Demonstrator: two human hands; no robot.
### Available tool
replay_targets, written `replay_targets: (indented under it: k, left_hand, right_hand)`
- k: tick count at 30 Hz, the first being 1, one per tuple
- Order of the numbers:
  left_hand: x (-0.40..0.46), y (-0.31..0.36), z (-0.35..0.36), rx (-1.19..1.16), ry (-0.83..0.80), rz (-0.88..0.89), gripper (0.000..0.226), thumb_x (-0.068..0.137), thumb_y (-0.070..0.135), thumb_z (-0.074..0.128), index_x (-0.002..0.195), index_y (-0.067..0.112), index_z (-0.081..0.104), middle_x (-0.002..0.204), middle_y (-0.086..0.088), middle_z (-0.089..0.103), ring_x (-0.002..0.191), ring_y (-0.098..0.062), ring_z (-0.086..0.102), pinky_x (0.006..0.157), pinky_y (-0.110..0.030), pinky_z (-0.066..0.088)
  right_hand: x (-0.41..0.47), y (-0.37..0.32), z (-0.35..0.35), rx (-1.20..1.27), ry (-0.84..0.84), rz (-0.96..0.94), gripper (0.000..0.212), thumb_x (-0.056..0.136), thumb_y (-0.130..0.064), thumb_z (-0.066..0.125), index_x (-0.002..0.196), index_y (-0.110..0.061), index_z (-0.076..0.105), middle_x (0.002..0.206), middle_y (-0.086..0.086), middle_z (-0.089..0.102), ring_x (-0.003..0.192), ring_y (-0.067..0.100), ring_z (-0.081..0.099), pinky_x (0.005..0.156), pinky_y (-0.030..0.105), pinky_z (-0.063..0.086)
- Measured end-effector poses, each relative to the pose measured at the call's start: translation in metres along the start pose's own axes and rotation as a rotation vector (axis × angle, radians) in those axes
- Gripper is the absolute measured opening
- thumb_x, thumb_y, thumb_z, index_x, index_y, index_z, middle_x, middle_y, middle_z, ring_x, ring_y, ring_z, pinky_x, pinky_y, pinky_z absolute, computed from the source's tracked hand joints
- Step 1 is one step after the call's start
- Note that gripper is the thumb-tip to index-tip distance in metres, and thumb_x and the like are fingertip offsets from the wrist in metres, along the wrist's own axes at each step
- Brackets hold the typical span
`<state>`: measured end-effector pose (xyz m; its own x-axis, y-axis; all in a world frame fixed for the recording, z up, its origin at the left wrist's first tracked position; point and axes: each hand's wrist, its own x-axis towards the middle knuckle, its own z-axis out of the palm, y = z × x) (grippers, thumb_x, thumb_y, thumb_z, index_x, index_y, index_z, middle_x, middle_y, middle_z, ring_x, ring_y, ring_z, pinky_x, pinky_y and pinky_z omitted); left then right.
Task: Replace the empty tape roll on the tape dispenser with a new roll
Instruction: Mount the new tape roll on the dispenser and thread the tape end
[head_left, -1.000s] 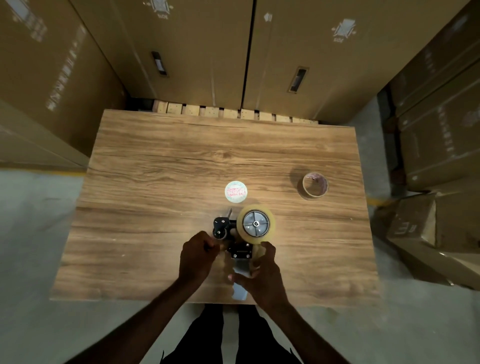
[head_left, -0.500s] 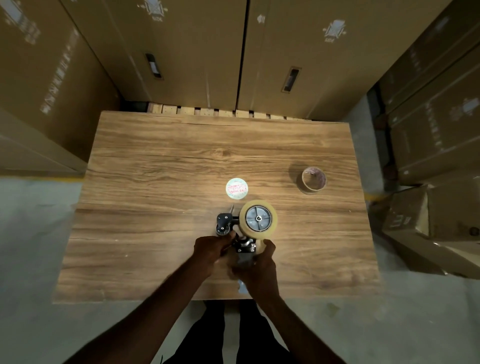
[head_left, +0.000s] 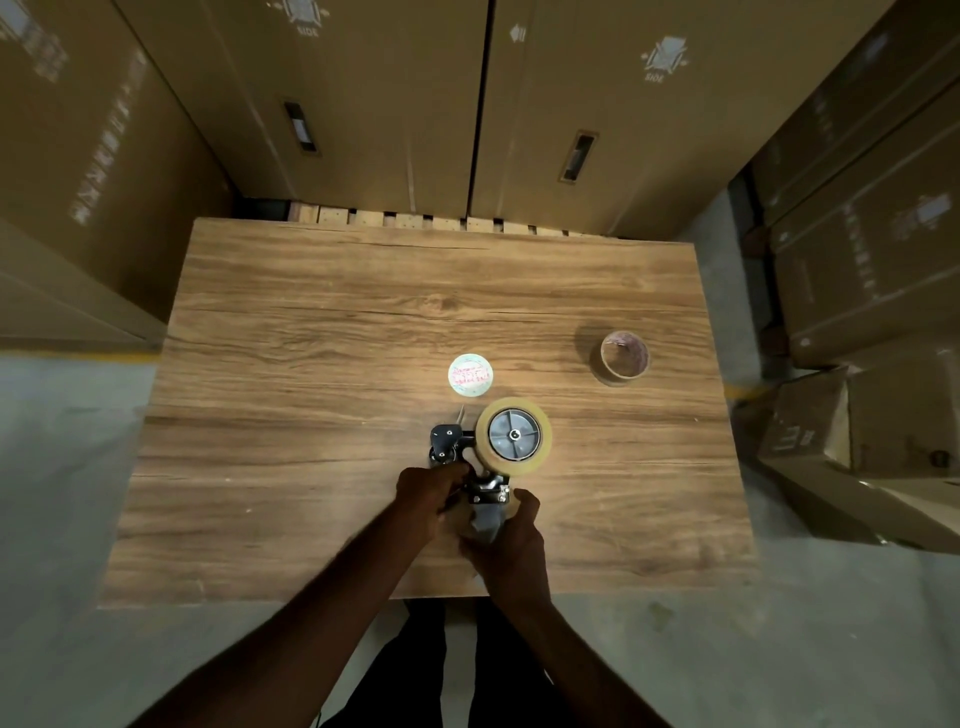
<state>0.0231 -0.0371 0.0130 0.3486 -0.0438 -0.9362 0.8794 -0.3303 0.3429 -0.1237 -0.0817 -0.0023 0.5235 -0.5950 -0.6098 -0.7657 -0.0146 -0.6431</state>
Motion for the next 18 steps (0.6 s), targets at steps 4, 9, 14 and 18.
replay_targets:
  k: [4,9,14,18]
  left_hand:
    - [0.000,-0.001,-0.003,0.017,0.003,-0.033,0.020,0.073,0.007,0.080,0.086,-0.001,0.066,0.076,-0.014,0.066,0.061,-0.021,0.062,0.038,-0.022,0.047]
    - [-0.001,-0.003,-0.005,-0.058,-0.011,-0.078,0.015,0.079,0.004,0.076,0.077,0.003,0.061,0.075,-0.013,0.063,0.063,-0.022,0.059,0.030,-0.017,0.041]
    - [0.010,-0.005,-0.010,-0.147,-0.076,-0.150,0.031,0.072,0.007,0.077,0.101,0.001,0.072,0.086,-0.016,0.073,0.071,-0.027,0.068,0.052,-0.028,0.047]
    - [0.008,-0.005,-0.010,-0.179,-0.067,-0.165,0.014,0.077,0.004,0.072,0.091,0.003,0.069,0.082,-0.015,0.069,0.070,-0.027,0.064,0.057,-0.030,0.047]
  right_hand:
    - [0.000,0.000,0.000,-0.003,-0.026,-0.017,0.079,0.081,-0.009,0.088,0.140,-0.012,0.034,0.088,-0.008,0.069,0.060,-0.004,0.069,0.052,0.007,0.051]
    - [0.002,0.005,0.000,0.014,-0.001,-0.087,0.088,0.076,-0.012,0.092,0.142,-0.012,0.033,0.077,-0.014,0.067,0.072,-0.016,0.069,0.058,0.009,0.055]
    - [0.007,-0.002,0.002,0.074,0.065,-0.087,0.102,0.069,-0.019,0.096,0.146,-0.013,0.030,0.109,0.001,0.075,0.084,0.002,0.071,0.062,0.009,0.055]
    - [0.017,-0.012,0.010,0.107,0.063,0.038,0.085,0.074,-0.026,0.092,0.136,-0.023,0.033,0.100,-0.002,0.074,0.077,0.002,0.069,0.060,0.015,0.058]
